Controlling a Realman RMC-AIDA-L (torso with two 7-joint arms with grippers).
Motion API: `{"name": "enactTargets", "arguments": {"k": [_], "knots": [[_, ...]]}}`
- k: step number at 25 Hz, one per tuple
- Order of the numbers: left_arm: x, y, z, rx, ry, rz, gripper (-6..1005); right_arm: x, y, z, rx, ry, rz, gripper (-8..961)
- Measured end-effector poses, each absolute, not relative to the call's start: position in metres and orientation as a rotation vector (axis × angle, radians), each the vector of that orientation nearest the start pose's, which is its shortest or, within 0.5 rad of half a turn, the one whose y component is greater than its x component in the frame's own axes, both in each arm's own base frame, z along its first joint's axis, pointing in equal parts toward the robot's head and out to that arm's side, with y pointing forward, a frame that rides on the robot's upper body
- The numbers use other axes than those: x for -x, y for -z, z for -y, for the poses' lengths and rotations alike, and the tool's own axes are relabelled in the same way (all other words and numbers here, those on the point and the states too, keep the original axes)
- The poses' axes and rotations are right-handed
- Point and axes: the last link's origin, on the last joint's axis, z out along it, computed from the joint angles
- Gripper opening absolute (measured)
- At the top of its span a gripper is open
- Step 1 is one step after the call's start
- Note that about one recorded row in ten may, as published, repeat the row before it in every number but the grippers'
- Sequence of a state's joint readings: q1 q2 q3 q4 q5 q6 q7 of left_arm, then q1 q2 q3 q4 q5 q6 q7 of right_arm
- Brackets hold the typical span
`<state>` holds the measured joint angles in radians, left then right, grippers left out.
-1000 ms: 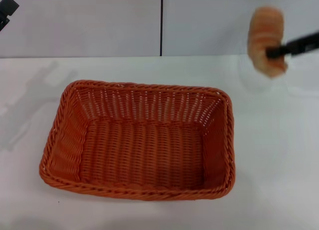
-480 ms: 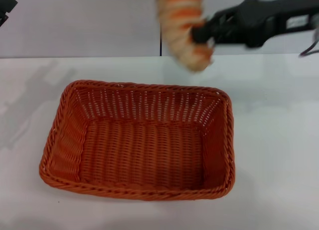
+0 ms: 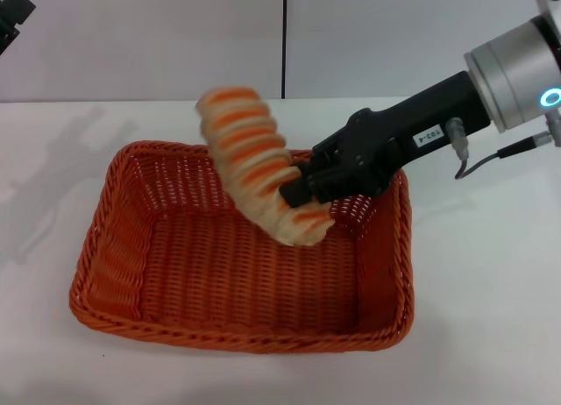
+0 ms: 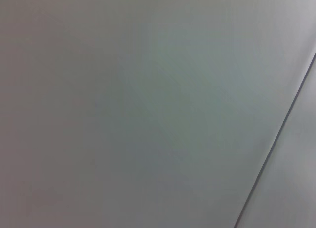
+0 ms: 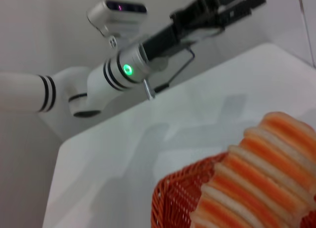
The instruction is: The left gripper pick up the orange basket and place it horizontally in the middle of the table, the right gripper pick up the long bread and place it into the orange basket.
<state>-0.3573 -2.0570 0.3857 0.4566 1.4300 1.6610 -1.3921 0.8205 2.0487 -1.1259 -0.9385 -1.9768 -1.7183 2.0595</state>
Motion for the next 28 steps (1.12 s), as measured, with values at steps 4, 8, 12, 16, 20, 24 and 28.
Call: {"name": "enactTargets", "arguments": {"k": [4,8,12,16,20,24,28], "knots": [[0.311,-0.079,-0.298,1.852,1.455,0.839,814,-0.112,0.012,-0.356,3.224,-0.319,-0.673,176],[0.311,-0.078,-0.298,1.854,1.455,0.843,814,-0.115,0.011,-0.356,3.219,-0.321,-0.687,290],[0.311,-0.077,-0.297,1.857,1.456,0.845,814,-0.120,0.011,-0.355,3.215,-0.303,-0.701,497],[0.311,-0.077,-0.296,1.860,1.457,0.846,814,-0.127,0.009,-0.354,3.197,-0.312,-0.721,671],[0.311,-0.077,-0.296,1.859,1.459,0.846,814,-0.140,-0.001,-0.353,3.138,-0.399,-0.695,783],[0.312,-0.077,-0.295,1.852,1.459,0.846,814,-0.171,-0.030,-0.351,2.947,-0.658,-0.674,783],[0.313,-0.078,-0.293,1.852,1.435,0.799,814,-0.201,-0.052,-0.340,2.768,-0.909,-0.577,783]]}}
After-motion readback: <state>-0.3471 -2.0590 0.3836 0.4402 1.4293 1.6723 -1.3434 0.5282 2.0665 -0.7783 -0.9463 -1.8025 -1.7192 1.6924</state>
